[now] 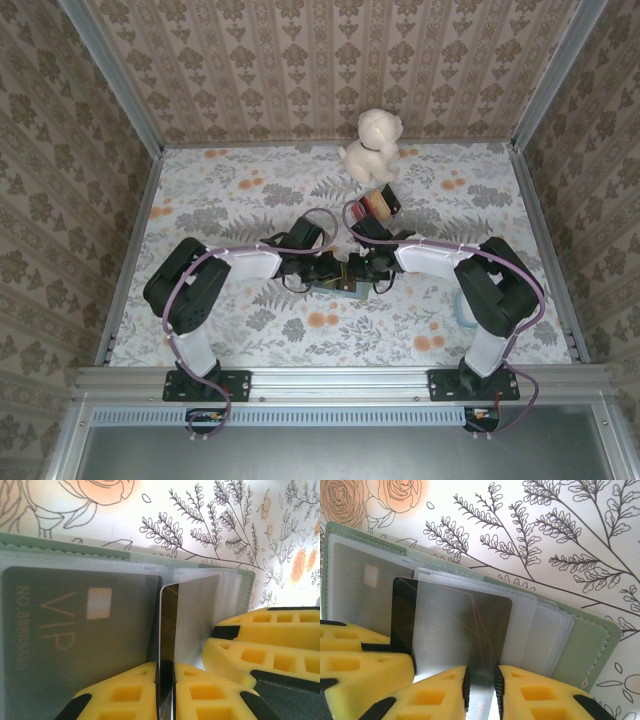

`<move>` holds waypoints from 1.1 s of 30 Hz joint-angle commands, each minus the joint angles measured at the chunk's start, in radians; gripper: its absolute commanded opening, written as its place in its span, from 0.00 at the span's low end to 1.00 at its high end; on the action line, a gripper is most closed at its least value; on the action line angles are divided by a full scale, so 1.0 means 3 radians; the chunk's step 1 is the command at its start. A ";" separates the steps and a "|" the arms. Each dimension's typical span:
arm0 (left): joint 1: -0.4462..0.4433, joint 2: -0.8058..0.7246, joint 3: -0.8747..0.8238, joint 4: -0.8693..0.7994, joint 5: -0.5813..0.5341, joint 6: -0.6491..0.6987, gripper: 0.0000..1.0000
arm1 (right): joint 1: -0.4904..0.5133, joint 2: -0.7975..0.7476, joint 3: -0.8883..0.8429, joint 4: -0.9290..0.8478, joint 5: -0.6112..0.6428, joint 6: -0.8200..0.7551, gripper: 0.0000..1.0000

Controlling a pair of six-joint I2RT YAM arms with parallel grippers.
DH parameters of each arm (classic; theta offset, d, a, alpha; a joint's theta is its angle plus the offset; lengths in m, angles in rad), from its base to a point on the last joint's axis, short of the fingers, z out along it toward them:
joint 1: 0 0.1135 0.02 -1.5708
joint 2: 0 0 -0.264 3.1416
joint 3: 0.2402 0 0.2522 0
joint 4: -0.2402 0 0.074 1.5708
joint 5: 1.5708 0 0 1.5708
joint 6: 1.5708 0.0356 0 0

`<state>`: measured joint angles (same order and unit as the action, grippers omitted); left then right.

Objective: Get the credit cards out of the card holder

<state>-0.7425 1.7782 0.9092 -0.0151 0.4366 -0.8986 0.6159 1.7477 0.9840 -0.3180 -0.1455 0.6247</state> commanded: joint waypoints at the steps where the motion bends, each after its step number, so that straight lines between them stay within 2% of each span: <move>1: 0.0054 -0.0176 -0.0100 0.0050 0.0053 -0.0027 0.11 | -0.0027 0.0120 -0.0021 -0.0134 0.0055 -0.0036 0.26; 7: 0.0112 -0.0349 -0.0229 0.0065 0.0021 0.0011 0.00 | -0.0072 0.0116 -0.0040 -0.0144 0.0085 -0.0037 0.26; 14: 0.0206 -0.0494 -0.0334 -0.0233 -0.0164 0.0142 0.00 | -0.0112 0.0081 -0.0095 -0.0084 0.0035 -0.0056 0.26; 21: 0.0186 -0.1269 -0.0401 -0.0617 -0.0743 0.0282 0.00 | -0.0161 -0.0224 -0.0098 0.0066 -0.0251 -0.0022 0.28; 26: 0.0183 -0.1743 -0.0508 -0.0609 -0.0848 0.0206 0.00 | -0.0181 -0.0631 0.0006 0.0060 -0.0531 0.0057 0.40; 33: 0.0183 -0.2212 -0.0704 -0.0060 -0.0544 -0.0202 0.00 | -0.0179 -0.0979 0.0097 0.0488 -0.1526 0.0278 0.63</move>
<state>-0.6872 1.1553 0.7113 -0.1135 0.2379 -0.8951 0.5655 1.4803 0.9859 -0.2474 -0.4206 0.6632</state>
